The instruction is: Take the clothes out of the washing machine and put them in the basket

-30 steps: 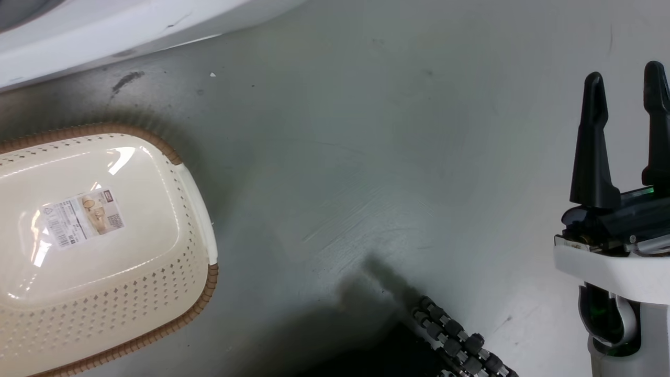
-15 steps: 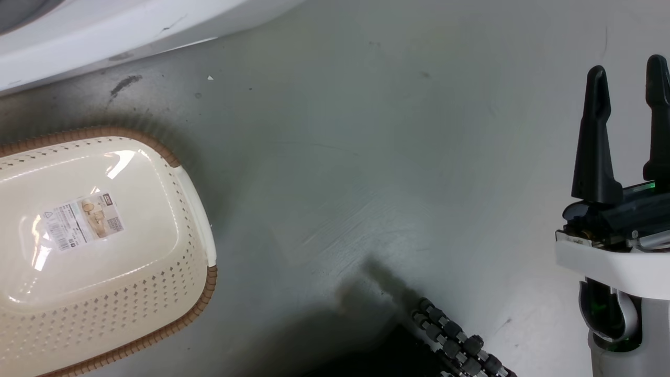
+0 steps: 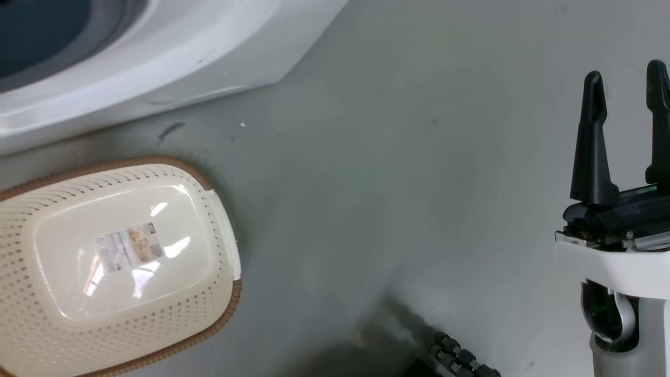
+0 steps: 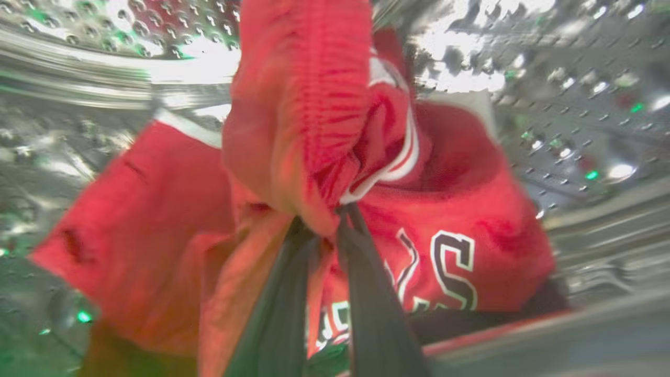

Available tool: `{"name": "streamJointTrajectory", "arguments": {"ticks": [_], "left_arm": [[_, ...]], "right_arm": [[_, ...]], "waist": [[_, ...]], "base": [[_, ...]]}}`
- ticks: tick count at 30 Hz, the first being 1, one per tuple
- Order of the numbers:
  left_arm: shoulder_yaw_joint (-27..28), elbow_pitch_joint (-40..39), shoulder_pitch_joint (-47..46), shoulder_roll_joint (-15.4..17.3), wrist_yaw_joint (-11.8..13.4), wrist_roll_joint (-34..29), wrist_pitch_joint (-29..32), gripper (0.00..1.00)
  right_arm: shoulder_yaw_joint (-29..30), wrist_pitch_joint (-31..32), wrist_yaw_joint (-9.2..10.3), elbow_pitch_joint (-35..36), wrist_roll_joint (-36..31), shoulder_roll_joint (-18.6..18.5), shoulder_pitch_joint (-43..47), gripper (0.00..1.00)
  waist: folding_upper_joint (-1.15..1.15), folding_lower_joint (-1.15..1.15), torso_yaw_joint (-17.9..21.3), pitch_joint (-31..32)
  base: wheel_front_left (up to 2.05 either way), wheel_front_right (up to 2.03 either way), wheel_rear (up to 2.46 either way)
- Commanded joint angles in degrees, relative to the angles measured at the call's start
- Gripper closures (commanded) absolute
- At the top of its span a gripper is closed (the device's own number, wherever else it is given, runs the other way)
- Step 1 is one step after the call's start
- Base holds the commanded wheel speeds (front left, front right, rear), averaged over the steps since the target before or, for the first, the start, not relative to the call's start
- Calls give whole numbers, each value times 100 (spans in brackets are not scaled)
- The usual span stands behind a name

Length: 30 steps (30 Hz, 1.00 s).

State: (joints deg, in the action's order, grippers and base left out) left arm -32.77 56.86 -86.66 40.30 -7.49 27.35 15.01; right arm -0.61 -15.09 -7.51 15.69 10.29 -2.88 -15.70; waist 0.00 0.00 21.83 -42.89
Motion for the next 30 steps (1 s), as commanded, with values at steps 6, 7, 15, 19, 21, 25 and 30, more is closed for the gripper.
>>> {"name": "streamJointTrajectory", "arguments": {"ticks": [6,7,15,19,21,25,30], "left_arm": [[-44,239,596,-266,12,206,-1036,100],[-38,282,689,-319,12,224,-1200,100],[-48,622,1624,-734,123,362,-2362,100],[-80,638,2065,-926,232,370,-2761,100],[-87,580,2277,-1025,281,386,-2873,100],[-79,350,2737,-1193,434,376,-3003,100],[35,-253,3398,-1273,701,322,-3030,100]], "right_arm": [[-1,-12,4,-73,-223,1,213,0],[-4,-12,4,-90,-261,1,258,0],[-26,-11,4,-267,-536,0,601,0],[-41,-12,4,-344,-664,0,773,0],[-41,-11,4,-377,-725,0,864,0],[-48,-11,4,-446,-828,0,1061,0],[-46,-12,4,-548,-950,-1,1339,0]], "waist": [[0,0,-273,607],[0,0,-302,691],[0,0,-535,1402],[0,0,-657,1734],[0,0,-723,1901],[0,0,-843,2245],[0,0,-966,2700]], "base": [[0,0,0],[0,0,0],[0,0,0],[0,0,0],[0,0,0],[0,0,0],[0,0,0]]}}
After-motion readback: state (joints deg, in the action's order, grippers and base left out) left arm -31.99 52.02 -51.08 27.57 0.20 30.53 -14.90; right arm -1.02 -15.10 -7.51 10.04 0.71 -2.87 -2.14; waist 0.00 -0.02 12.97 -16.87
